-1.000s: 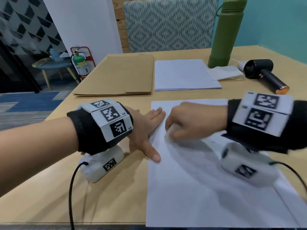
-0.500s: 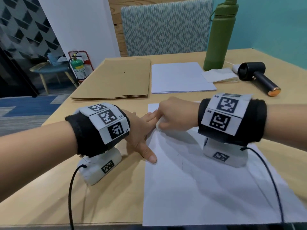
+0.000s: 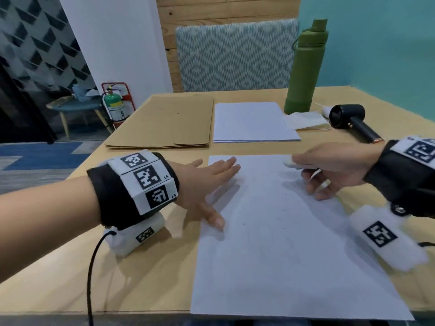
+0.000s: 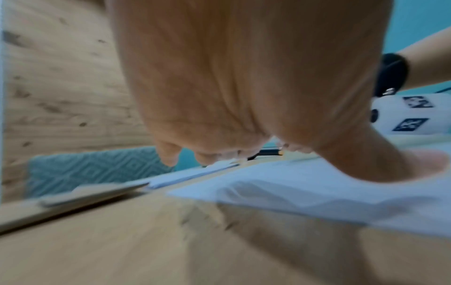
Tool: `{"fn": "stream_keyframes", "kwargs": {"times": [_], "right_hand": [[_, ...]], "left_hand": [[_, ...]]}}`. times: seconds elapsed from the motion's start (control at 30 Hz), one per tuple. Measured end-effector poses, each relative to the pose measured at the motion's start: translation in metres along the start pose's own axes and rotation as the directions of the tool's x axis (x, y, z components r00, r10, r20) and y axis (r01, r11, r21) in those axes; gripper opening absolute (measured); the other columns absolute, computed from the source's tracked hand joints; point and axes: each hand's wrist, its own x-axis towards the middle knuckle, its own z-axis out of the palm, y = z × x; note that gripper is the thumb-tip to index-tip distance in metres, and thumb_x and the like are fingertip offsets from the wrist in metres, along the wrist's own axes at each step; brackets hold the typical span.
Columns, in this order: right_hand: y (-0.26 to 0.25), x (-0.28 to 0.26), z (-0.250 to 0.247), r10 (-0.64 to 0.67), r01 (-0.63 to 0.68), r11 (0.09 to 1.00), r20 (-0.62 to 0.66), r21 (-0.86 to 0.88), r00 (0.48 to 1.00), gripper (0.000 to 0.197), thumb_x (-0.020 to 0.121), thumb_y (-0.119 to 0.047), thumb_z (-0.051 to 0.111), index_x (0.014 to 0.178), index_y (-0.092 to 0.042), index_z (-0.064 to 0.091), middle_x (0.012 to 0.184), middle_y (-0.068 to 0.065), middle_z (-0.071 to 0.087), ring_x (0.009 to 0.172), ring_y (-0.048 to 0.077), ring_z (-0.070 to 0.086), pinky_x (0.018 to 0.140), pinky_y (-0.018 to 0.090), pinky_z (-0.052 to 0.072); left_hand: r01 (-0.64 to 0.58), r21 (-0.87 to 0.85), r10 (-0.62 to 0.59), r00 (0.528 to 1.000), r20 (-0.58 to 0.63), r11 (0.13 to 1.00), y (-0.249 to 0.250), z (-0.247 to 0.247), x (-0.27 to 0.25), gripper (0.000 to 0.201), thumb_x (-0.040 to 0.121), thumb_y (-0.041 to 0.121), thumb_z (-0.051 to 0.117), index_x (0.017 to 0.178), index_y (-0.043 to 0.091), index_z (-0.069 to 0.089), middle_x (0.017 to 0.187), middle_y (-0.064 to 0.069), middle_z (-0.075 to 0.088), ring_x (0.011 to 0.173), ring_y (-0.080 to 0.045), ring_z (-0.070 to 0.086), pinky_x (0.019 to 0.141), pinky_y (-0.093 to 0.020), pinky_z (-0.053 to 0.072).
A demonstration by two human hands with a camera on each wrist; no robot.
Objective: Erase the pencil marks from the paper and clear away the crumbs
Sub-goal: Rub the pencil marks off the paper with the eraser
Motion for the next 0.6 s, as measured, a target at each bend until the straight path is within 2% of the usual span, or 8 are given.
{"fn": "stream_keyframes", "kwargs": {"times": [0.1,0.17,0.23,0.3,0.37,0.47,0.53,0.6], "right_hand": [[0.014,0.002,-0.001,0.035,-0.035,0.998,-0.001,0.053,0.999,0.026,0.095,-0.03,0.049,0.079,-0.01,0.042,0.07,0.008,0.042,0.057,0.021,0.047,0.054,0.03,0.044],[0.015,0.002,-0.001,0.028,-0.029,0.998,0.006,0.052,1.0,0.027,0.095,-0.03,0.049,0.078,-0.01,0.042,0.07,0.007,0.042,0.057,0.02,0.045,0.054,0.03,0.044],[0.014,0.0,0.001,0.021,-0.022,1.0,0.014,0.023,1.0,0.027,0.094,-0.029,0.05,0.077,-0.01,0.042,0.07,0.007,0.041,0.057,0.019,0.044,0.054,0.029,0.043],[0.011,-0.001,0.003,0.02,-0.02,1.0,0.013,-0.025,1.0,0.029,0.096,-0.027,0.049,0.075,-0.009,0.041,0.069,0.007,0.041,0.057,0.018,0.043,0.054,0.028,0.041],[0.009,-0.002,0.006,0.021,-0.019,0.998,0.02,-0.065,1.0,0.031,0.098,-0.026,0.045,0.072,-0.008,0.039,0.066,0.007,0.04,0.055,0.018,0.041,0.052,0.027,0.041],[0.006,-0.004,0.009,0.034,-0.032,0.995,0.02,-0.097,0.999,0.032,0.099,-0.026,0.043,0.072,-0.009,0.038,0.065,0.007,0.04,0.054,0.017,0.04,0.049,0.025,0.04],[0.005,-0.005,0.011,0.035,-0.034,0.993,0.008,-0.117,0.999,0.032,0.099,-0.026,0.043,0.072,-0.009,0.038,0.065,0.006,0.038,0.054,0.017,0.039,0.049,0.026,0.039],[0.003,-0.007,0.012,0.033,-0.033,0.991,0.001,-0.132,0.999,0.032,0.099,-0.025,0.043,0.072,-0.009,0.038,0.067,0.006,0.038,0.055,0.017,0.038,0.05,0.026,0.038]], "left_hand": [[-0.217,0.161,0.235,0.966,-0.104,0.963,0.023,-0.004,-0.018,0.083,0.077,0.07,0.015,0.129,0.031,-0.037,0.139,0.017,-0.041,0.135,0.001,-0.028,0.114,-0.033,-0.017],[-0.327,0.17,0.342,0.938,-0.064,0.929,0.038,0.0,-0.03,0.076,0.071,0.066,0.001,0.13,0.035,-0.035,0.137,0.021,-0.041,0.136,0.002,-0.029,0.111,-0.03,-0.021],[-0.375,0.133,0.375,0.927,0.027,0.917,0.045,0.011,-0.039,0.08,0.068,0.065,-0.003,0.137,0.036,-0.031,0.143,0.02,-0.038,0.138,0.0,-0.028,0.113,-0.03,-0.02],[-0.296,0.065,0.288,0.952,0.106,0.953,0.04,0.022,-0.045,0.085,0.062,0.069,-0.008,0.136,0.034,-0.032,0.147,0.018,-0.036,0.14,-0.001,-0.026,0.117,-0.033,-0.015],[-0.089,0.058,0.08,0.987,0.14,0.994,0.026,0.03,-0.05,0.1,0.05,0.075,-0.015,0.136,0.027,-0.034,0.15,0.011,-0.033,0.142,-0.003,-0.021,0.12,-0.035,-0.007],[0.218,0.201,-0.24,0.966,0.091,0.955,0.008,0.03,-0.053,0.142,0.022,0.076,-0.037,0.146,0.011,-0.022,0.155,-0.006,-0.026,0.147,-0.015,-0.009,0.118,-0.039,0.0],[0.18,0.196,-0.196,0.979,0.062,0.964,0.01,0.027,-0.052,0.135,0.025,0.075,-0.037,0.144,0.012,-0.026,0.149,-0.003,-0.035,0.146,-0.016,-0.014,0.118,-0.039,-0.004],[-0.01,0.083,0.004,0.998,0.065,0.997,0.023,0.024,-0.052,0.103,0.046,0.074,-0.022,0.134,0.023,-0.036,0.14,0.008,-0.042,0.141,-0.008,-0.025,0.115,-0.034,-0.013]]}}
